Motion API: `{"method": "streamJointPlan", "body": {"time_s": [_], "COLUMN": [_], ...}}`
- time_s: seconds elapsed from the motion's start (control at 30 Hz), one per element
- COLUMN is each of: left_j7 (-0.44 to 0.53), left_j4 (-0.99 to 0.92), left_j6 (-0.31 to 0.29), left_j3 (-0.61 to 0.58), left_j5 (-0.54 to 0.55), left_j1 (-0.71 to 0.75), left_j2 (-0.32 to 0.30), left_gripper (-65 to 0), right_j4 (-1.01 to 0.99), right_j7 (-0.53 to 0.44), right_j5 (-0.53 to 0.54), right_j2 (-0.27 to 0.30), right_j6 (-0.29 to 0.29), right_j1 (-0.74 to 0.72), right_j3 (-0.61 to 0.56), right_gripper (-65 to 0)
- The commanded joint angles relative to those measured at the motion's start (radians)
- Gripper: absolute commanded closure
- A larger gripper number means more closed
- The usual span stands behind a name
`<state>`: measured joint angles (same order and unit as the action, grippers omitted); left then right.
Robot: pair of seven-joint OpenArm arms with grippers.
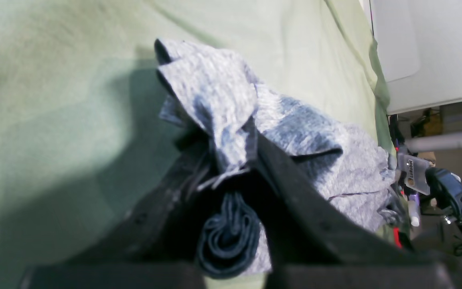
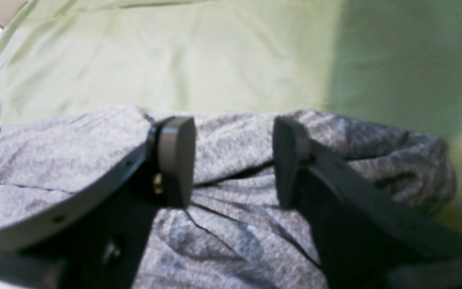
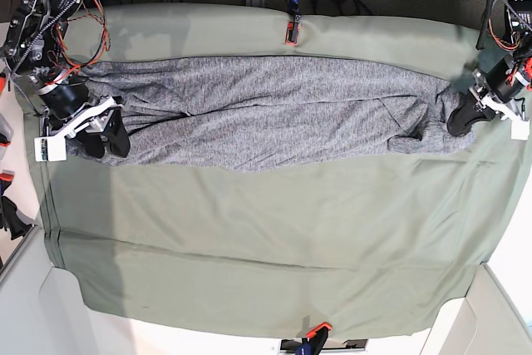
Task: Fold the T-shirt properly
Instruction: 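Lift the strip end with the left gripper and fold it toward the middle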
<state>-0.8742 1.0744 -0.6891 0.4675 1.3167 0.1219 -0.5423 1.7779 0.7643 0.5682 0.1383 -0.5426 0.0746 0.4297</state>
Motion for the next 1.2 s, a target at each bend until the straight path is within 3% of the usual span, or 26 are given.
{"method": "streamJointPlan", "body": {"time_s": [0.0, 0.17, 0.37, 0.53, 0.67, 0.8, 0.97, 1.17], "left_j7": [0.045, 0.168, 0.113, 0.114, 0.113, 0.120, 0.253, 0.272], "left_j4": [0.011, 0.012, 0.050, 0.271, 0.512, 0.603, 0.652, 0.682], "left_j6": [-0.009, -0.009, -0.009, -0.009, -0.009, -0.009, -0.009, 0.050], "left_j3": [0.006, 0.030, 0.037, 0.036, 0.016, -0.154, -0.389, -0.537], "left_j5": [-0.008, -0.150, -0.156, -0.171, -0.284, -0.383, -0.542, -0.690], "left_j1": [-0.008, -0.008, -0.003, 0.046, 0.074, 0.078, 0.076, 0.042], "left_j2": [-0.024, -0.024, -0.023, -0.012, 0.063, 0.114, 0.181, 0.294], "left_gripper": [0.0, 0.0, 0.0, 0.0, 0.0, 0.0, 0.0, 0.0], "right_j4": [0.015, 0.015, 0.015, 0.015, 0.015, 0.015, 0.015, 0.015], "right_j7": [-0.023, -0.023, -0.023, -0.023, -0.023, -0.023, -0.023, -0.023], "right_j5": [0.019, 0.015, 0.016, 0.015, 0.016, 0.019, 0.015, 0.017], "right_j2": [0.011, 0.011, 0.011, 0.011, 0.010, 0.008, 0.008, 0.008], "right_j6": [-0.004, -0.004, -0.004, -0.004, -0.004, -0.004, -0.004, -0.004], "right_j1": [-0.011, -0.010, -0.011, -0.011, -0.011, -0.011, -0.011, -0.011], "right_j3": [0.002, 0.002, 0.002, 0.002, 0.002, 0.001, 0.001, 0.001], "right_gripper": [-31.0, -31.0, -31.0, -31.0, -31.0, -31.0, -31.0, -31.0]}}
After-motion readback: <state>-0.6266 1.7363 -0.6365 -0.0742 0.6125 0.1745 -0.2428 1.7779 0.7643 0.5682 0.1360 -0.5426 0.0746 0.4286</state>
